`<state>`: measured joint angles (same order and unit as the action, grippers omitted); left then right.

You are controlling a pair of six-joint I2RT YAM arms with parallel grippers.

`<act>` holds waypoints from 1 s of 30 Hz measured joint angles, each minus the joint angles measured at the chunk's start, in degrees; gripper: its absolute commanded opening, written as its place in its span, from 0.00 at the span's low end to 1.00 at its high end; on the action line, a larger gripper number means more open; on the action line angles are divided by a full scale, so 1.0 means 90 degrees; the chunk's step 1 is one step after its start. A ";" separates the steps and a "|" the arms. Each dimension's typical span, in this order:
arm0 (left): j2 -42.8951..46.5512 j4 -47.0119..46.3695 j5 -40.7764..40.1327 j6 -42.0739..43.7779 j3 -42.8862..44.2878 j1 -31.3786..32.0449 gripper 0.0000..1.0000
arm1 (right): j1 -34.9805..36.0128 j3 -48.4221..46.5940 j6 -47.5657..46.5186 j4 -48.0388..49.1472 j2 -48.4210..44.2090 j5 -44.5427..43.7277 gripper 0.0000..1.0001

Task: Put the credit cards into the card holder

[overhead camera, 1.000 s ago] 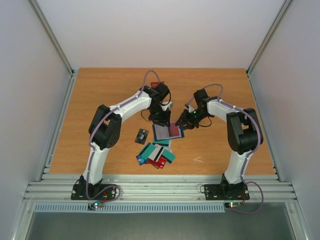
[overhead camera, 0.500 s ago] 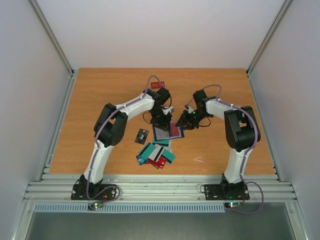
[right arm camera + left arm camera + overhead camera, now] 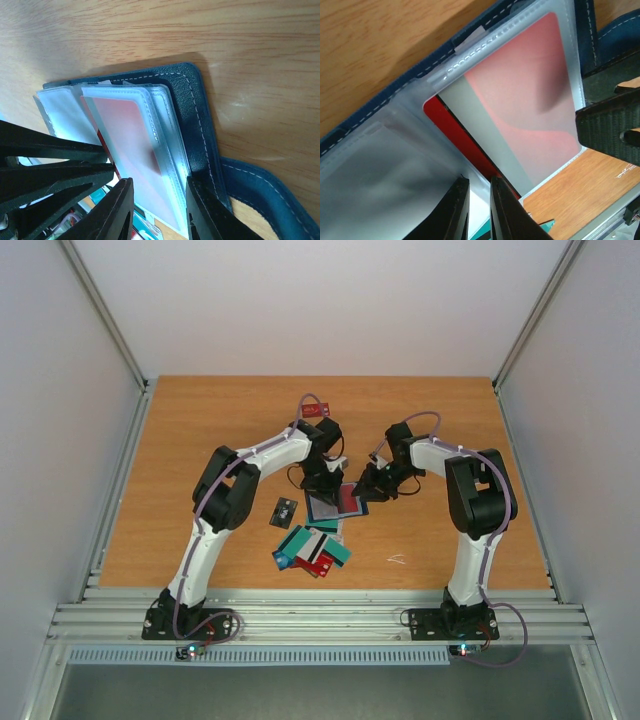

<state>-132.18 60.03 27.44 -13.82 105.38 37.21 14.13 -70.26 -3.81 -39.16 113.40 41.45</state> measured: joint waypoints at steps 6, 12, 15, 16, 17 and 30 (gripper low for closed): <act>-0.0007 0.0000 0.0015 0.0039 0.0000 0.0000 0.15 | 0.0000 0.0000 -0.0036 0.0022 0.0002 0.0083 0.31; -0.0022 0.0002 0.0053 0.0039 0.0007 -0.0002 0.15 | 0.0000 0.0000 -0.0044 0.0024 0.0005 0.0172 0.31; -0.0053 0.0032 0.0058 0.0039 0.0068 -0.0002 0.15 | 0.0002 0.0000 -0.0044 0.0027 0.0005 0.0214 0.31; -0.0075 0.0032 0.0068 0.0039 0.0090 -0.0002 0.15 | 0.0002 0.0000 -0.0044 0.0029 0.0002 0.0219 0.31; -0.0092 0.0036 0.0080 0.0039 0.0102 -0.0002 0.15 | 0.0005 0.0000 -0.0044 0.0027 0.0002 0.0223 0.31; -0.0151 0.0056 0.0221 0.0027 0.0168 -0.0027 0.15 | 0.0058 0.0002 -0.0044 0.0022 -0.0002 0.0313 0.31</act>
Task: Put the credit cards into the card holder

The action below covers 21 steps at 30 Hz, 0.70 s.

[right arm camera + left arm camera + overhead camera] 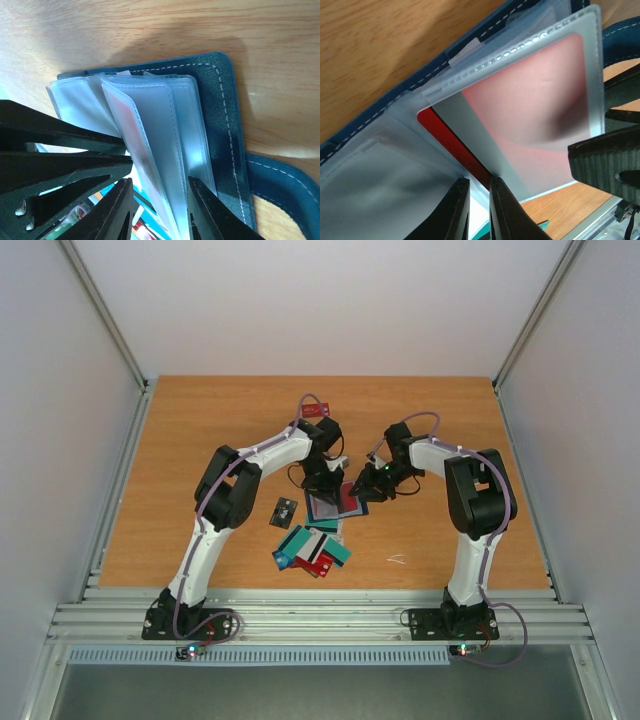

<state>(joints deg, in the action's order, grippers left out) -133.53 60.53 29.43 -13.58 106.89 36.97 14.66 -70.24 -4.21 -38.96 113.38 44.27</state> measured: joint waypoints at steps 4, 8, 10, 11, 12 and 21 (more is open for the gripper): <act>0.0000 0.0000 0.0005 -0.0010 0.0000 0.0000 0.15 | 0.0041 0.0000 0.0000 -0.0007 -0.0017 -0.0010 0.31; 0.0000 0.0000 -0.0002 -0.0024 0.0000 0.0000 0.15 | 0.0104 0.0000 0.0000 -0.0066 -0.0039 -0.0066 0.31; 0.0000 0.0002 -0.0007 -0.0058 0.0000 0.0000 0.15 | 0.0155 -0.0002 0.0000 -0.0104 -0.0058 -0.0104 0.31; 0.0002 0.0002 -0.0007 -0.0066 0.0000 0.0000 0.14 | 0.0177 -0.0002 0.0000 -0.0121 -0.0066 -0.0112 0.31; 0.0010 0.0002 -0.0015 -0.0087 0.0000 0.0002 0.15 | 0.0206 -0.0002 0.0000 -0.0146 -0.0073 -0.0129 0.31; 0.0226 0.0039 -0.0204 -0.0257 -0.0012 -0.0010 0.14 | 0.0379 -0.0240 -0.0002 -0.0466 -0.0197 -0.0359 0.30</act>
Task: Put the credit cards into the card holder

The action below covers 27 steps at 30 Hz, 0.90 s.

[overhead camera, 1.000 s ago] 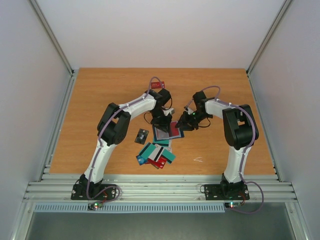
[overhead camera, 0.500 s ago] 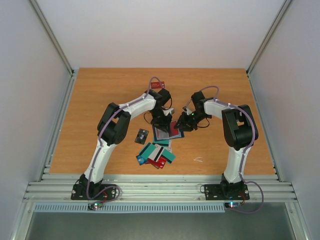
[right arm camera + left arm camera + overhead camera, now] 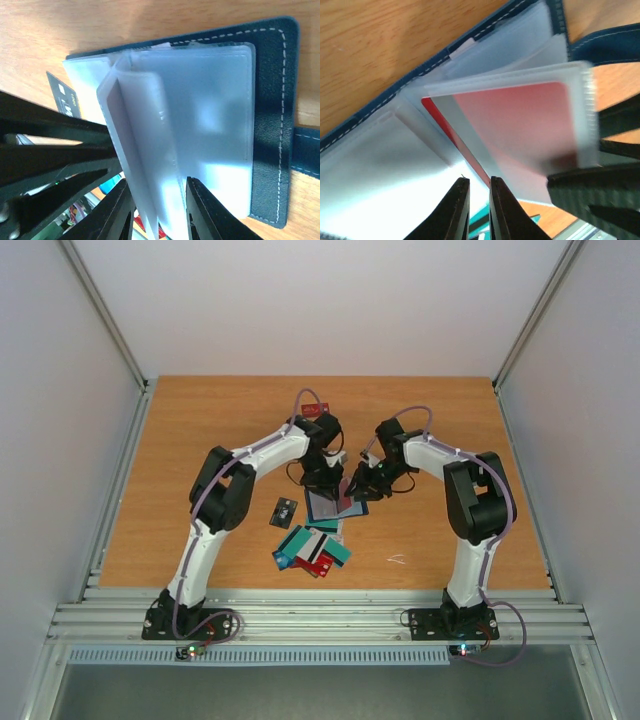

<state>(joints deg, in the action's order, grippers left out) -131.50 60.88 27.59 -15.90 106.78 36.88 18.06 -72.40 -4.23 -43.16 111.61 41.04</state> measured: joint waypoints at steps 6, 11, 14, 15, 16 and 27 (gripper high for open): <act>0.0653 0.0010 -0.0104 -0.0185 -0.0204 -0.0141 0.15 | 0.0036 -0.0182 0.0002 -0.0107 -0.0041 -0.0046 0.31; 0.1151 -0.0036 -0.0153 -0.0289 -0.0566 -0.0376 0.15 | 0.0092 -0.0189 0.0005 -0.0141 -0.0041 -0.0051 0.31; 0.1350 -0.0097 -0.0158 -0.0352 -0.0920 -0.0503 0.15 | 0.0121 -0.0189 0.0005 -0.0146 -0.0041 -0.0046 0.31; 0.1413 -0.0114 -0.0160 -0.0357 -0.1052 -0.0539 0.15 | 0.0126 -0.0189 0.0005 -0.0151 -0.0041 -0.0039 0.31; 0.1462 -0.0136 -0.0168 -0.0359 -0.1180 -0.0566 0.15 | 0.0129 -0.0194 0.0005 -0.0153 -0.0041 -0.0032 0.31; 0.2747 -0.0437 -0.0430 -0.0532 -0.2497 -0.0782 0.15 | 0.0673 -0.0918 0.0119 -0.0168 0.0104 0.0194 0.32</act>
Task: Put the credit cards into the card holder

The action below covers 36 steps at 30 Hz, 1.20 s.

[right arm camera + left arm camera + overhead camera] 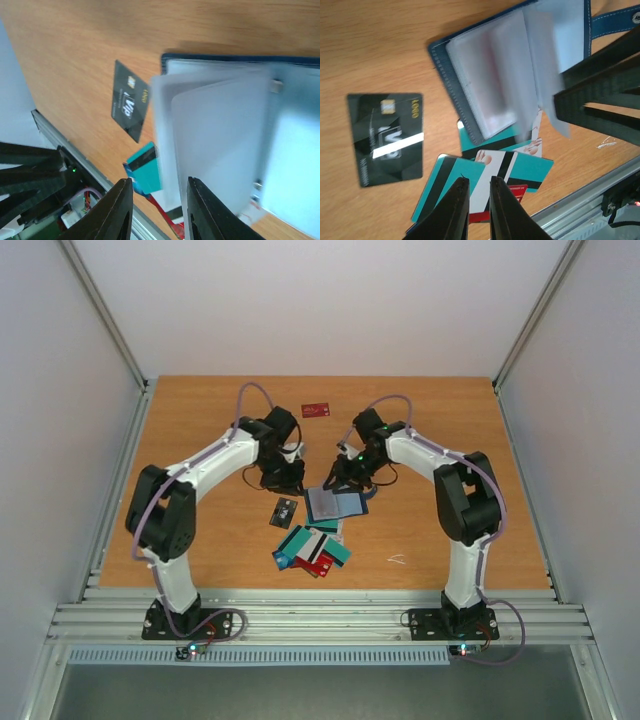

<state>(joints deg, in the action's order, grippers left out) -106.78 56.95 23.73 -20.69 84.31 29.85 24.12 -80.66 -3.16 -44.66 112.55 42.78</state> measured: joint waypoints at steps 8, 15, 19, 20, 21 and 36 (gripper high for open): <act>0.1365 -0.0112 -0.0425 -0.0163 -0.0998 -0.0170 0.16 | 0.0624 -0.0498 0.0163 0.0051 0.0590 0.0095 0.31; 0.2521 -0.0228 -0.0551 -0.0493 -0.2183 -0.0168 0.23 | 0.0663 0.0015 0.0250 0.0121 0.0068 -0.0085 0.31; 0.3381 -0.0311 -0.0561 -0.0765 -0.2807 -0.0168 0.55 | 0.0653 0.0614 0.0325 0.0131 -0.0828 -0.0338 0.31; 0.3524 -0.0313 -0.0571 -0.0814 -0.2878 -0.0168 0.73 | 0.0653 0.0784 0.0374 0.0129 -0.1120 -0.0410 0.31; 0.3643 -0.0318 -0.0585 -0.0843 -0.2924 -0.0168 0.89 | 0.0653 0.0954 0.0432 0.0131 -0.1416 -0.0481 0.31; 0.4551 -0.0612 -0.0211 -0.1338 -0.4274 0.0398 0.99 | 0.1904 0.3232 0.2635 -0.0019 -0.4425 -0.1666 0.39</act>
<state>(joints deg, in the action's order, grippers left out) -65.82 51.44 21.82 -32.73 45.84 33.43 41.25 -51.57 20.56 -44.84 72.73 27.79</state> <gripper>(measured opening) 0.995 0.359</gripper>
